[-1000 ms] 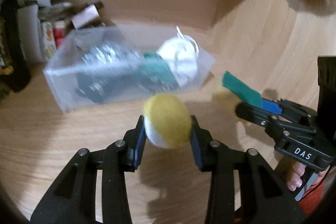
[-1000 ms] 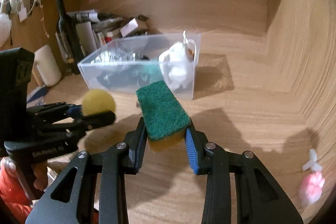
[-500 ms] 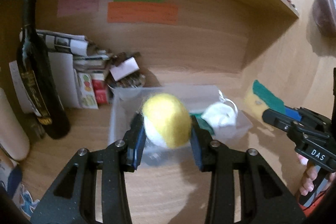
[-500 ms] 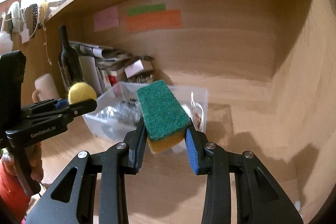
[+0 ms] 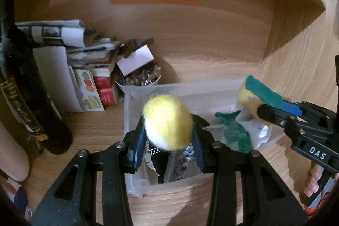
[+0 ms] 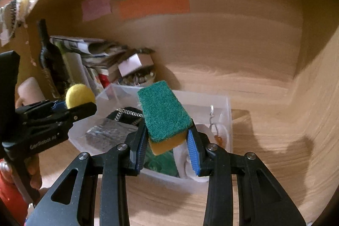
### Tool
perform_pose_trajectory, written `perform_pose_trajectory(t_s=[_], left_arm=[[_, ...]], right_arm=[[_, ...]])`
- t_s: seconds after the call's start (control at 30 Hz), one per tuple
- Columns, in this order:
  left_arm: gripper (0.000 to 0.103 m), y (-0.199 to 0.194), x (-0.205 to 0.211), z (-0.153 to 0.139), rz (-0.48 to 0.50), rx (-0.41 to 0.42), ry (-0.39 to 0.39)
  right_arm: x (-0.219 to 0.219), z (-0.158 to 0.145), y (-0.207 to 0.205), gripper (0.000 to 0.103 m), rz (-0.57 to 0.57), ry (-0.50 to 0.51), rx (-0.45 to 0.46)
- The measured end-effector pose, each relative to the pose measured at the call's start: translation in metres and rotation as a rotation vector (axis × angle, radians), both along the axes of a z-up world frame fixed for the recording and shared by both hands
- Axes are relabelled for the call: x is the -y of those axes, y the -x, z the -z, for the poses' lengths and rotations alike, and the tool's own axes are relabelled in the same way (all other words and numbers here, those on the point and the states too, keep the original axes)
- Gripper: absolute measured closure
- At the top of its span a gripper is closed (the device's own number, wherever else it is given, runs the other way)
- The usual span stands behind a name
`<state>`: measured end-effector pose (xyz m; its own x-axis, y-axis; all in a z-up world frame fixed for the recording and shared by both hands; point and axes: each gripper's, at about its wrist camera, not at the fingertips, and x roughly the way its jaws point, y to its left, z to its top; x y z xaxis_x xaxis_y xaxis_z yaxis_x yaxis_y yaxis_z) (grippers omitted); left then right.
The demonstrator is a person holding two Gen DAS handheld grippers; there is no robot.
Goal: Organize soft objects
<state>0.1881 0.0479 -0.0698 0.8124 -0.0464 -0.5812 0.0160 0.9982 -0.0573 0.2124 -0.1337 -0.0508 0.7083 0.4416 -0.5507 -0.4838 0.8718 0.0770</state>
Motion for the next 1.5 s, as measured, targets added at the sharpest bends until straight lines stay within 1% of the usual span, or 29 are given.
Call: perform_pose_trajectory(t_s=[0.2,0.23,0.3,0.37,0.43,0.47,0.53,0.63,0.7,0.8,0.93,1.13,1.27,1.37,1.5], left_arm=[[0.064,-0.010,0.002,0.013,-0.005,-0.022,-0.015],[0.063,-0.011,0.002,0.013,-0.004,-0.025,-0.015],[0.058,-0.013,0.002,0.015,-0.004,-0.029,-0.014],[0.044,-0.013,0.001,0.015,-0.013,-0.026,-0.013],[0.040,-0.011,0.001,0.014,-0.018,-0.016,-0.008],[0.040,-0.010,0.000,0.013,-0.016,-0.015,-0.002],[0.039,-0.008,0.000,0.011,-0.011,-0.013,0.006],[0.034,-0.001,-0.001,0.005,-0.004,0.006,0.007],[0.032,0.006,0.000,0.000,-0.001,0.024,0.003],[0.028,0.018,0.001,-0.011,0.004,0.058,0.004],[0.024,0.035,0.002,-0.029,0.007,0.110,0.020],[0.020,0.065,0.007,-0.055,0.002,0.207,0.012],[0.017,0.085,0.010,-0.070,0.002,0.268,0.031],[0.014,0.099,0.012,-0.079,-0.007,0.313,0.032],[0.011,0.116,0.017,-0.089,-0.005,0.364,0.026]], right_arm=[[-0.006,0.020,-0.018,0.071,0.005,0.026,-0.070],[-0.008,0.023,-0.020,0.071,0.002,0.034,-0.078],[-0.012,0.029,-0.023,0.069,-0.013,0.053,-0.091],[-0.017,0.033,-0.022,0.069,-0.020,0.079,-0.091],[-0.020,0.035,-0.020,0.069,-0.021,0.105,-0.081],[-0.022,0.035,-0.019,0.069,-0.023,0.115,-0.077],[-0.024,0.035,-0.018,0.065,-0.022,0.117,-0.061],[-0.023,0.034,-0.015,0.057,-0.032,0.114,-0.061],[-0.021,0.031,-0.011,0.048,-0.039,0.102,-0.057],[-0.017,0.022,-0.001,0.038,-0.036,0.086,-0.023],[-0.013,0.008,0.011,0.037,-0.033,0.074,0.024],[0.003,-0.021,0.038,0.032,-0.028,0.016,0.114],[0.013,-0.042,0.060,0.030,-0.028,-0.023,0.182],[0.020,-0.054,0.075,0.021,-0.026,-0.052,0.231],[0.029,-0.069,0.094,0.020,-0.021,-0.088,0.294]])
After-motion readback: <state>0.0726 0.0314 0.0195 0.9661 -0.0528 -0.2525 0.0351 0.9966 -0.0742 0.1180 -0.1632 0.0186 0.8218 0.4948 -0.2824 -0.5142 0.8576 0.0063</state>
